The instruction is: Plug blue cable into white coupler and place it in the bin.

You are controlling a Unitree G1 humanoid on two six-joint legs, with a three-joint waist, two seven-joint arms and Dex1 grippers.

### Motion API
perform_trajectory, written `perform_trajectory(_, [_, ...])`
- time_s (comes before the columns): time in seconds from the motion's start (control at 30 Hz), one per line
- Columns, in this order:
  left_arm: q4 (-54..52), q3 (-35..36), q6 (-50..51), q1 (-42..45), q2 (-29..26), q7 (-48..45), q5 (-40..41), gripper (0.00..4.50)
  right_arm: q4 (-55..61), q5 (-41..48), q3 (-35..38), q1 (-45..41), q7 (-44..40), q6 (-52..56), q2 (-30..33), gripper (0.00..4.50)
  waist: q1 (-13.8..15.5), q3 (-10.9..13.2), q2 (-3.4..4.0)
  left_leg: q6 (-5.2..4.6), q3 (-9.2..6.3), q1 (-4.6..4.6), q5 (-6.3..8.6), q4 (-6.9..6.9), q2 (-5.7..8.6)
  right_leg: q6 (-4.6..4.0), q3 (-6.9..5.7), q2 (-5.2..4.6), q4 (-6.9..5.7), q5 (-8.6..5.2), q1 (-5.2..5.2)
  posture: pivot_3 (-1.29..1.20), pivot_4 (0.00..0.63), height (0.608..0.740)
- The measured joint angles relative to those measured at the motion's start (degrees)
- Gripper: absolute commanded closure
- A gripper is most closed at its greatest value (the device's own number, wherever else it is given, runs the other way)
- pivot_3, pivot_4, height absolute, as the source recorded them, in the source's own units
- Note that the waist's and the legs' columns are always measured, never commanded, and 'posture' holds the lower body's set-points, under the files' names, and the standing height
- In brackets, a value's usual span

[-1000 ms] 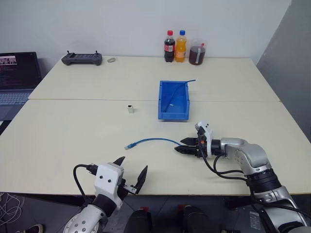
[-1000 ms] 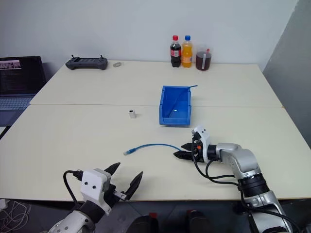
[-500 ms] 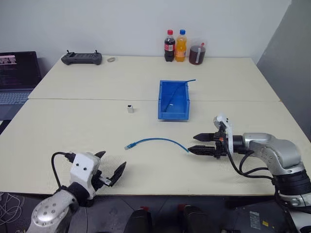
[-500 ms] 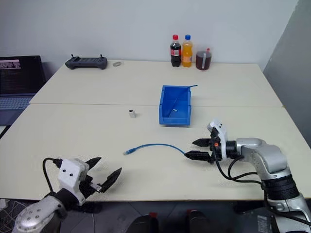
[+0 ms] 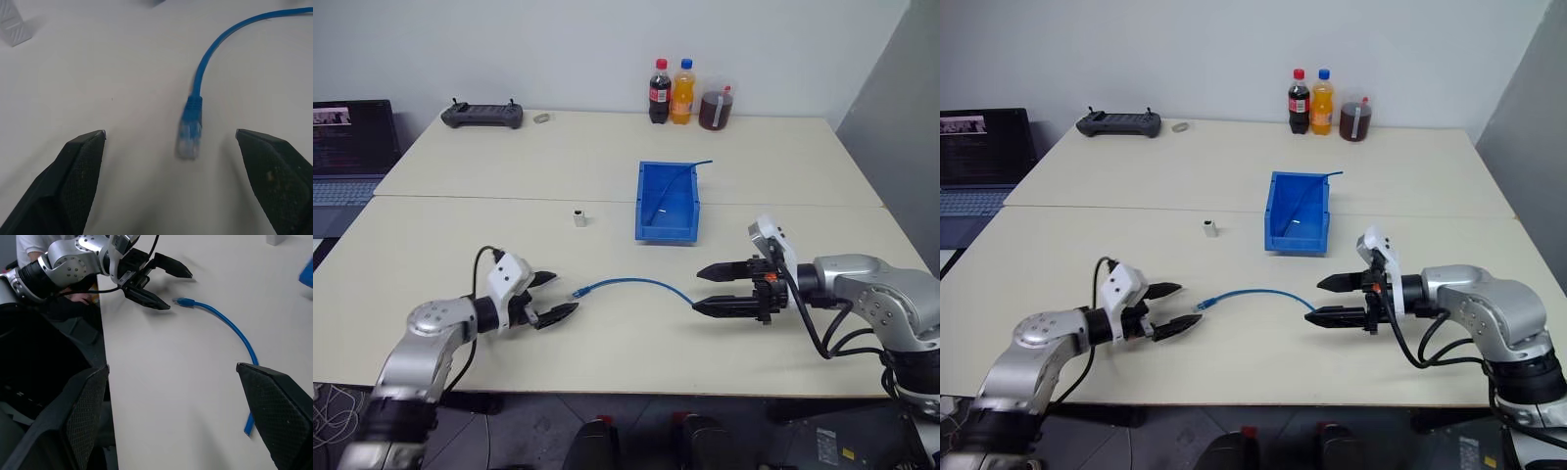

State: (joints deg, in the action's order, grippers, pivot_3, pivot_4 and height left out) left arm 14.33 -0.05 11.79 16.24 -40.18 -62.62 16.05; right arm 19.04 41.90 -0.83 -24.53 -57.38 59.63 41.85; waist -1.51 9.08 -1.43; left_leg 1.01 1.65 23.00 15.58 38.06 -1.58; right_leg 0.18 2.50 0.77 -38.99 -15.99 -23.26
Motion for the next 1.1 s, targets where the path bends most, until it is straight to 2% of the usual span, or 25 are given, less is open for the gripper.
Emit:
perform_trajectory(0.13, [6.5, -2.1, -3.2, 4.8, 0.4, -5.2, -0.9, 0.74, 1.7, 1.0, 1.8, 2.1, 1.9, 0.9, 0.2, 0.0, 0.0, 0.0, 0.0, 0.0, -0.05, -0.01, 0.0, -0.01, -0.02, 0.0, -0.03, 0.02, -0.04, 0.0, 0.0, 0.0, 0.15, 0.74])
perform_trajectory(0.33, [9.1, -4.2, -5.7, 6.6, -0.2, -11.8, -1.6, 1.94, 4.3, 2.3, 3.9, 4.5, 4.8, 1.4, 0.5, 0.0, -0.2, 0.0, -0.01, 0.0, -0.04, -0.02, 0.0, 0.0, -0.03, 0.01, -0.01, 0.03, -0.05, -0.01, 0.01, 0.0, 0.15, 0.74])
perform_trajectory(0.43, [9.8, -4.2, -5.8, 6.6, -1.8, -13.6, -1.6, 2.71, 5.3, 3.5, 5.1, 5.7, 5.8, 2.0, 0.7, 0.0, -0.3, 0.0, -0.01, 0.0, -0.05, -0.02, 0.0, -0.01, -0.05, 0.01, -0.01, 0.04, -0.04, -0.01, 0.0, 0.0, 0.15, 0.74])
perform_trajectory(0.7, [11.9, -3.5, -7.0, 6.2, -4.2, -15.5, -1.6, 4.14, 6.0, 4.7, 6.3, 6.4, 7.7, 2.2, 0.8, 0.0, -0.3, 0.0, 0.0, 0.0, -0.03, -0.04, 0.0, -0.01, -0.07, 0.01, -0.01, 0.05, -0.05, -0.01, 0.01, 0.0, 0.15, 0.74])
perform_trajectory(0.93, [9.4, -3.6, -5.4, 6.2, -1.8, -13.9, -1.8, 4.24, 4.3, 4.5, 5.0, 5.3, 7.8, 1.9, 0.8, 0.0, 0.0, 0.0, -0.01, 0.0, -0.06, 0.0, 0.0, 0.04, -0.02, 0.02, -0.02, 0.03, -0.05, -0.01, 0.02, 0.0, 0.15, 0.74])
perform_trajectory(1.03, [4.4, -3.4, -0.5, 4.8, -1.1, -12.0, -0.3, 4.24, 4.2, 4.5, 5.0, 5.3, 8.0, 1.9, 0.6, 0.0, 0.0, 0.0, -0.02, 0.0, -0.07, 0.03, 0.0, 0.03, -0.04, 0.01, -0.02, 0.03, -0.03, -0.01, 0.0, 0.0, 0.15, 0.74])
perform_trajectory(1.1, [-1.9, -1.4, 7.1, 3.6, -0.1, -9.1, 3.5, 4.24, 4.2, 4.9, 5.2, 5.3, 9.2, 2.1, -0.4, 0.0, -0.1, 0.0, -0.04, 0.0, -0.11, 0.04, 0.0, 0.03, -0.07, 0.02, -0.03, 0.03, -0.04, -0.01, 0.0, 0.0, 0.15, 0.74])
